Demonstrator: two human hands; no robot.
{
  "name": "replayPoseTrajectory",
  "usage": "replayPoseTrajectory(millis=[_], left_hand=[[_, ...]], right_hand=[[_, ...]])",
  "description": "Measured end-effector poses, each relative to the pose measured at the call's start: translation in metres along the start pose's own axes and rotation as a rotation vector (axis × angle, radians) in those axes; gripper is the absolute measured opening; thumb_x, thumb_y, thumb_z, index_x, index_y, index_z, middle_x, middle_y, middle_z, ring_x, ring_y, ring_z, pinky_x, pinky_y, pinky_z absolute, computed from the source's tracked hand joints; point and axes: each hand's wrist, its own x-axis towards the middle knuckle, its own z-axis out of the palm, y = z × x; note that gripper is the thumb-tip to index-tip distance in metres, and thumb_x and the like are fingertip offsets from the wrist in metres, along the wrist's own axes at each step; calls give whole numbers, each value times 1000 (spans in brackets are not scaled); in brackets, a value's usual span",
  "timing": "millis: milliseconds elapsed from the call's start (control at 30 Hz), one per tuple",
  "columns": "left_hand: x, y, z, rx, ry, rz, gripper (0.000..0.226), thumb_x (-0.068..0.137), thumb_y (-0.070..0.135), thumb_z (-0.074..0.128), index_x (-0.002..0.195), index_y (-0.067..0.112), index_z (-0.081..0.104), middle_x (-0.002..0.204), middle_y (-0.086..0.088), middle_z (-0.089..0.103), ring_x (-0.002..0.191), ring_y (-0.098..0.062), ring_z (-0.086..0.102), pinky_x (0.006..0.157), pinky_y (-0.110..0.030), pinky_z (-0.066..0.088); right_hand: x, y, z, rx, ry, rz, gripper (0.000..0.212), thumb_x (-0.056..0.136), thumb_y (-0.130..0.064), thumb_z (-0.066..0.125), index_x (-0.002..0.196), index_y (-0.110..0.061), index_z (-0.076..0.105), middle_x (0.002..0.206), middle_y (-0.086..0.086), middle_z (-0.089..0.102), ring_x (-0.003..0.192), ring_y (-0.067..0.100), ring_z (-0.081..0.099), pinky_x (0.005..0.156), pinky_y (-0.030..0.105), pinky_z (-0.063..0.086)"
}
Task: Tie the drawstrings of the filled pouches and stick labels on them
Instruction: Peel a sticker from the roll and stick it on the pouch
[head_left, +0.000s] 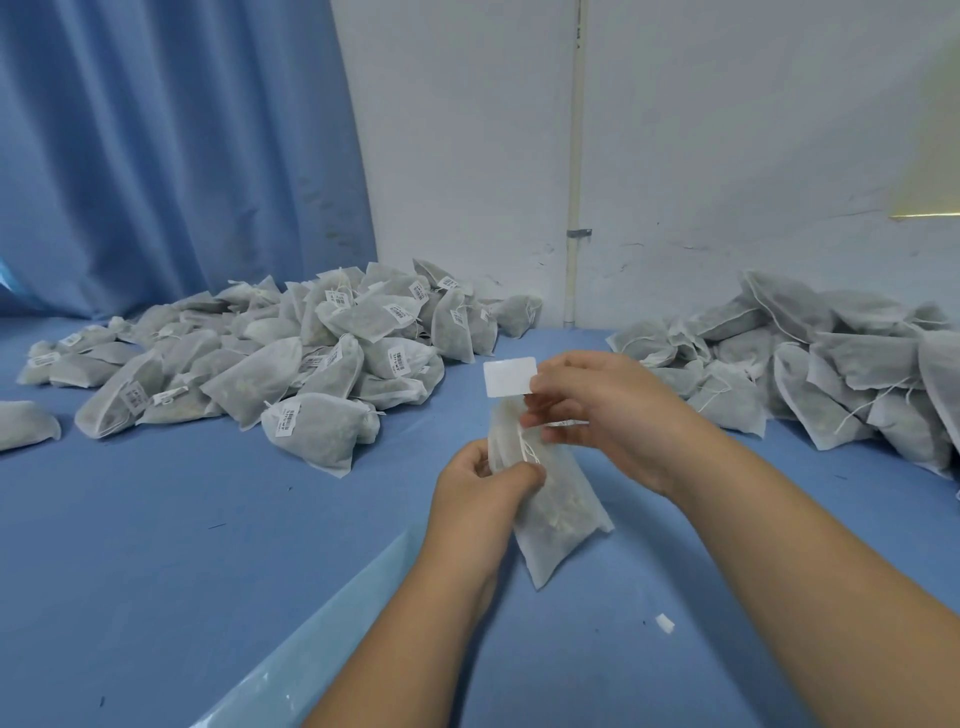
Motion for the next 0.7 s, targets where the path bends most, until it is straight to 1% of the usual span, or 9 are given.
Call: replayPoseTrajectory(millis=[100,167,200,233,267,333,500,600,700], left_hand=[[1,1,-2,-65,59,-26,25,70,12,67,94,10,69,89,-11,74,84,-27,70,80,-41,55],[1,2,-3,-89,90,-38,18,77,7,68,95,11,69,94,-14,74,87,-28,70,83,-43,55],[2,2,-3,-92,103,-41,16,81,5,67,95,11,68,95,-15,73,86,-27,70,82,-42,55],[2,1,-3,-93,113,-42,14,82,4,66,95,11,68,96,-16,73,83,-26,69,78,-40,55],[2,1,-3,-96,119,-43,14,83,4,66,95,11,68,96,-15,73,81,-24,69,75,-38,54],[1,2,-3,-101,128,-46,14,83,5,66,95,10,68,97,-15,73,78,-22,68,70,-34,52],[-1,5,-3,-96,140,-55,13,84,7,66,97,9,67,99,-16,73,79,-22,67,66,-29,49],[-2,6,-2,-97,138,-55,14,84,8,67,98,7,66,101,-17,72,78,-21,66,67,-30,49],[-2,6,-3,-89,139,-53,15,84,9,67,99,7,66,101,-17,72,79,-22,66,69,-33,51]], right_hand=[[-3,-11,-4,-292,81,-64,4,84,-13,64,81,-13,66,85,7,73,72,13,69,73,30,54],[-5,-19,-5,-450,138,-126,3,80,-14,65,79,-17,67,78,0,72,70,10,68,67,27,54],[-7,-22,-6,-539,170,-160,5,78,-15,65,76,-19,67,72,-5,70,64,5,64,59,20,50],[-9,-26,-7,-651,201,-191,5,77,-16,65,75,-21,66,67,-8,67,57,-1,59,50,14,43],[-10,-28,-8,-775,229,-216,6,76,-17,64,74,-22,66,66,-11,64,55,-1,55,46,13,37],[-13,-32,-9,-961,263,-246,7,76,-17,61,76,-23,64,72,-12,62,62,1,54,48,18,35],[-17,-29,0,-1104,226,-242,8,76,-17,59,79,-24,62,79,-10,62,75,11,57,66,27,49],[-17,-25,7,-1145,212,-246,8,77,-17,58,79,-23,61,81,-8,61,75,14,58,65,28,48],[-16,-21,12,-1196,245,-272,7,79,-17,55,79,-22,60,84,-5,61,77,18,57,61,28,43]])
